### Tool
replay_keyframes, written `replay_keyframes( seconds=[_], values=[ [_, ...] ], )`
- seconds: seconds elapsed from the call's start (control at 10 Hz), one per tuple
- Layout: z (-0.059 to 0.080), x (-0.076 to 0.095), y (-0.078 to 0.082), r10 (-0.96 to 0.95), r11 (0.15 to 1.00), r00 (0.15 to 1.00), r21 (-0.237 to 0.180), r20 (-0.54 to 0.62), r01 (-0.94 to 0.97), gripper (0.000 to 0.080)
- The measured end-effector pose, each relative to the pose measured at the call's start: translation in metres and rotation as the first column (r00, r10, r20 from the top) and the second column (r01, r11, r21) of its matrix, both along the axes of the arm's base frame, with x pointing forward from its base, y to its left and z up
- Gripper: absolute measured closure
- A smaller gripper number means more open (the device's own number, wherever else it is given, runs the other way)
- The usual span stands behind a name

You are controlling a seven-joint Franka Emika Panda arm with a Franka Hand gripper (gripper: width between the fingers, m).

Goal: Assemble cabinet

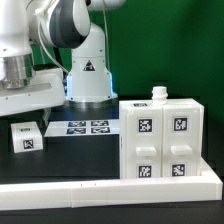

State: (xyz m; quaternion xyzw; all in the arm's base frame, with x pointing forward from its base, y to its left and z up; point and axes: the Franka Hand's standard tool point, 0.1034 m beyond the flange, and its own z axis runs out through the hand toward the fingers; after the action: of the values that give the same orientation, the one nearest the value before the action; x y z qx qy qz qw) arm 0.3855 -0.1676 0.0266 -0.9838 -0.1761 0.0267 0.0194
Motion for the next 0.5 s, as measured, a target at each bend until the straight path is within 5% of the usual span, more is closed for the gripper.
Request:
replay_keyframes(
  seconds=[0.5],
  values=[
    [-0.015, -0.012, -0.001, 0.000, 1.000, 1.000, -0.020, 0.001, 0.000, 0.0002]
  ],
)
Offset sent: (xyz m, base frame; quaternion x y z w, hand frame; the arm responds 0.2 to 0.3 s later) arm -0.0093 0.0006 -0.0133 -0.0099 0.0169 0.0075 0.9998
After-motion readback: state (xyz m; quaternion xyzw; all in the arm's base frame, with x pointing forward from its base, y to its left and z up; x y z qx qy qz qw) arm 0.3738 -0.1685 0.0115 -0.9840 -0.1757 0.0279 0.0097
